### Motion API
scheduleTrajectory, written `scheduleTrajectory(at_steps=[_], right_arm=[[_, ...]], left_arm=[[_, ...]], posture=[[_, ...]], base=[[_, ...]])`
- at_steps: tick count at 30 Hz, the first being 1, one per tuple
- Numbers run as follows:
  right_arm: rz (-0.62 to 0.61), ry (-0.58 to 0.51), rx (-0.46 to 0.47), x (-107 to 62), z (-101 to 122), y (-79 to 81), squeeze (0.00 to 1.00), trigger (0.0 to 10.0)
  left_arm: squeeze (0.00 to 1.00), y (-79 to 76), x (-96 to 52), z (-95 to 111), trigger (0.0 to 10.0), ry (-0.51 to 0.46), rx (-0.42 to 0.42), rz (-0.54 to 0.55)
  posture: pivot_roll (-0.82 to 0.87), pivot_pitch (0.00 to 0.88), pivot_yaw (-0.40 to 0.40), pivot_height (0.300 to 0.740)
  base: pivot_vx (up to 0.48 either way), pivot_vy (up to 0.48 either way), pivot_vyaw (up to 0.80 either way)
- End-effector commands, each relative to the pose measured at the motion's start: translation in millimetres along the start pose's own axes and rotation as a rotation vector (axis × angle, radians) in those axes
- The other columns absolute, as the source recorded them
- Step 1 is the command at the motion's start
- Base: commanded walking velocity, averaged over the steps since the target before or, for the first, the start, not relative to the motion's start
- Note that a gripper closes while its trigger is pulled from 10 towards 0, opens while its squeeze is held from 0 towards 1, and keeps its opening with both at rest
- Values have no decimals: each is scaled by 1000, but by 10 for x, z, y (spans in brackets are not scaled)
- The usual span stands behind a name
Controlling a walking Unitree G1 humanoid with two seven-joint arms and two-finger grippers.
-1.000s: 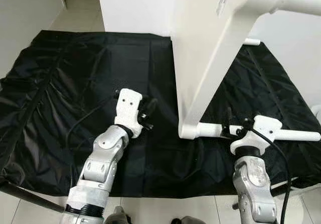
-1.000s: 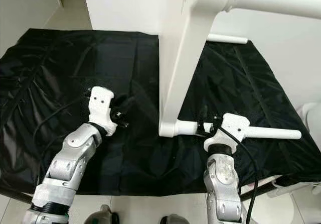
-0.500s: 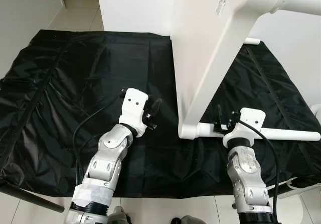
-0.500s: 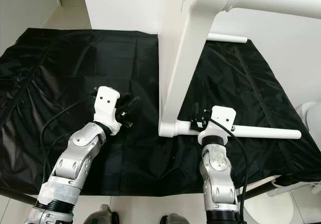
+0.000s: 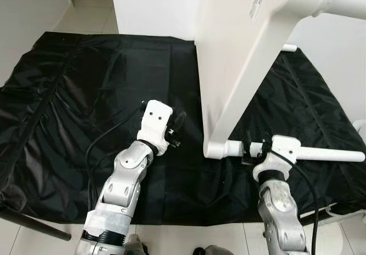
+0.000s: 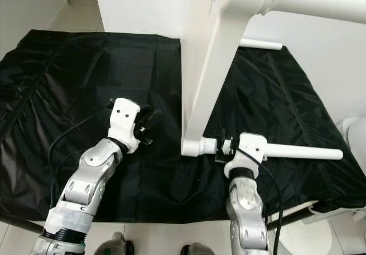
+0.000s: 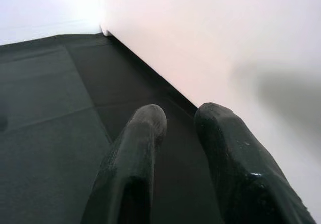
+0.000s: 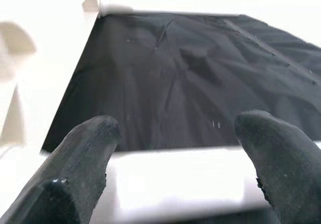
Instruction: Building children table
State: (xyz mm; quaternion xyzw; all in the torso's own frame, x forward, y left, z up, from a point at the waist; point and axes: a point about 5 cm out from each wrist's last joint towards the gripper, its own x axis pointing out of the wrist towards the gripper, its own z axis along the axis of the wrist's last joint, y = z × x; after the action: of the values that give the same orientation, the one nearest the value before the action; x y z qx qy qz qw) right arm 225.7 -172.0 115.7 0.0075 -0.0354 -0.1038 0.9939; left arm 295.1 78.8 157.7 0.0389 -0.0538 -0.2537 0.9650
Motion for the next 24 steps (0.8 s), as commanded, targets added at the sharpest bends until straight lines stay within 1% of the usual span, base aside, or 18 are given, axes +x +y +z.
scheduleTrajectory(at_steps=[1,3,5,7,8,9,10,12,14,15,18,19,20,21,24], right_arm=[[4,-25,5,-3,43,10,0,10000],[33,-25,9,-57,28,19,0,10000],[43,-20,8,-39,13,25,0,10000],[56,-6,1,94,14,60,0,10000],[56,-6,1,94,14,60,0,10000],[61,-2,1,150,23,77,0,10000],[61,-2,1,150,23,77,0,10000],[77,-4,2,253,53,124,0,10000],[77,-4,2,253,53,124,0,10000],[99,-3,11,319,60,180,0,10000],[99,-3,11,319,60,180,0,10000],[128,-2,15,384,69,244,0,10000],[128,-2,15,384,69,244,0,10000],[151,6,22,438,66,301,0,10000],[163,12,24,475,55,337,0,10000]], left_arm=[[0,59,-16,-11,10000,0,8,136],[0,55,0,-11,10000,-4,12,121],[0,45,21,-21,10000,2,15,112],[0,6,101,-20,10000,16,34,99],[0,6,101,-20,10000,16,34,99],[0,-11,133,-16,10000,22,35,96],[0,-11,133,-16,10000,22,35,96],[0,-44,206,12,10000,23,47,101],[0,-44,206,12,10000,23,47,101],[0,-70,269,43,10000,19,53,112],[0,-70,269,43,10000,19,53,112],[0,-96,332,86,10000,12,54,123],[0,-96,332,86,10000,12,54,123],[0,-118,383,126,10000,4,46,134],[0,-134,414,149,10000,-2,42,139]], posture=[[76,39,-59,740],[64,34,-51,740],[60,32,-46,740],[61,41,-38,740],[61,41,-38,740],[61,41,-38,740],[61,41,-38,740],[69,53,-41,740],[69,53,-41,740],[71,56,-43,740],[71,56,-43,740],[75,58,-47,740],[75,58,-47,740],[79,64,-50,740],[80,63,-50,740]], base=[[0,0,0],[0,0,0],[0,0,0],[0,0,0],[0,0,0],[0,0,0],[0,0,0],[0,0,0],[0,0,0],[0,0,0],[0,0,0],[0,0,0],[0,0,0],[0,0,0],[0,0,0]])
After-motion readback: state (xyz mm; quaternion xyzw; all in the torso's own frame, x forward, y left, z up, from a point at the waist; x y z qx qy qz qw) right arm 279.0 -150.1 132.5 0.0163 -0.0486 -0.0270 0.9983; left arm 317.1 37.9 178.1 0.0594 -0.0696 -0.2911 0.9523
